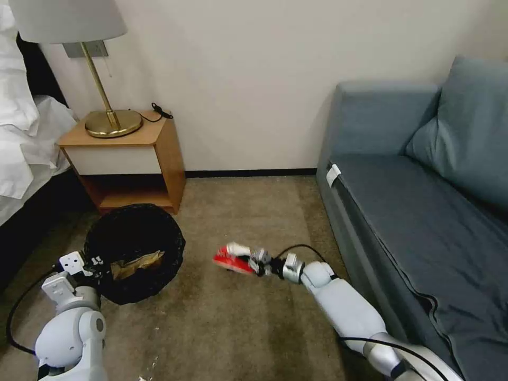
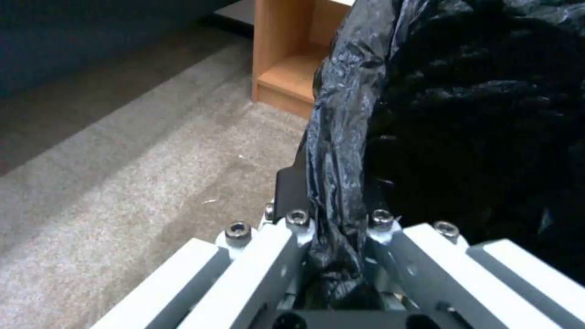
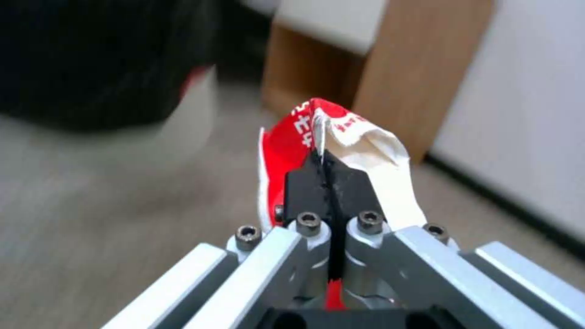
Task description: Pick up the trash bin, then pick up the garbage on the floor and place it into the trash bin.
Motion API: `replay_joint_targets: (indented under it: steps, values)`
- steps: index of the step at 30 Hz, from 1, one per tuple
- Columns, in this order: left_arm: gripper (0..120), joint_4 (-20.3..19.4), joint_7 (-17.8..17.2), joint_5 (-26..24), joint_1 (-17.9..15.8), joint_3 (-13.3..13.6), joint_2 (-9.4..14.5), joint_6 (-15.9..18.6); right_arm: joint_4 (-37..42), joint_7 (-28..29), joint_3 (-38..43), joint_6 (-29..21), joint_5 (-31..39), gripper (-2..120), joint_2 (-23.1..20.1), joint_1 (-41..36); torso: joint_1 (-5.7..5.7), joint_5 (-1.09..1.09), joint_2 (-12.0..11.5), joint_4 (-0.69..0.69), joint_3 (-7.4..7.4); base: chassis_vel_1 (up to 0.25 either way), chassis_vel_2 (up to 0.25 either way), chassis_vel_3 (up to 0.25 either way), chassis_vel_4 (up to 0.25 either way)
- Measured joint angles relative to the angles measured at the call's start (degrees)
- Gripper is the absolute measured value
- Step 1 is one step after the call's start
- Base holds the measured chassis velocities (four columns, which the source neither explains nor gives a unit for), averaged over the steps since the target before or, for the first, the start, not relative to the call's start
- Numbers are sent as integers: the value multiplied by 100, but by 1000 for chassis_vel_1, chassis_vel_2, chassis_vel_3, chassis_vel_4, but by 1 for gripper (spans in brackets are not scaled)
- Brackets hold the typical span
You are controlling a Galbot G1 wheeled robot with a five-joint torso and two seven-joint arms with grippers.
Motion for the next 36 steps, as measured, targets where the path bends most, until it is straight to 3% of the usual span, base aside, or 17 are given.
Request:
replay_joint_targets:
  steps: [4, 6, 7, 9, 14, 16, 24, 25, 36]
  values:
    - [1, 46, 8, 0, -46, 17, 7, -3, 165, 423, -81, 35, 215, 0, 68, 172, 0, 0, 0, 0, 0, 0, 0, 0, 0]
    - [1, 105, 9, 11, -150, 65, 6, -5, 462, 1110, -342, 54, 602, 0, 153, 372, 0, 0, 0, 0, 0, 0, 0, 0, 0]
    - [1, 105, 9, 11, -150, 65, 6, -5, 462, 1110, -342, 54, 602, 0, 153, 372, 0, 0, 0, 0, 0, 0, 0, 0, 0]
    - [1, 133, 5, 38, -212, 113, -4, -2, 832, 1661, -616, -58, 996, 0, 196, 459, 0, 0, 0, 0, 0, 0, 0, 0, 0]
    - [1, 143, 0, 75, -254, 160, -20, 9, 1380, 2076, -912, -187, 1249, 0, 230, 508, 0, 0, 0, 1, 0, 0, 0, 0, 0]
    - [1, 143, -4, 112, -260, 185, -35, 13, 1972, 2372, -1239, -304, 1371, 0, 235, 540, 0, 0, 0, 0, 0, 0, 0, 0, 0]
    - [1, 144, -5, 166, -264, 207, -80, 14, 2565, 2779, -1805, -472, 1446, 0, 338, 635, 0, 0, 0, 0, 0, 0, 0, 0, 0]
    - [1, 141, -5, 183, -260, 221, -94, 14, 2610, 2900, -2056, -522, 1401, 0, 498, 673, 0, -1, 0, 0, 0, 0, 0, 0, 0]
    - [1, 106, -3, 178, -254, 164, -94, 14, 2220, 3029, -2618, -477, 996, 0, 1055, 521, 0, 0, 0, 1, 0, 0, 0, 0, 0]
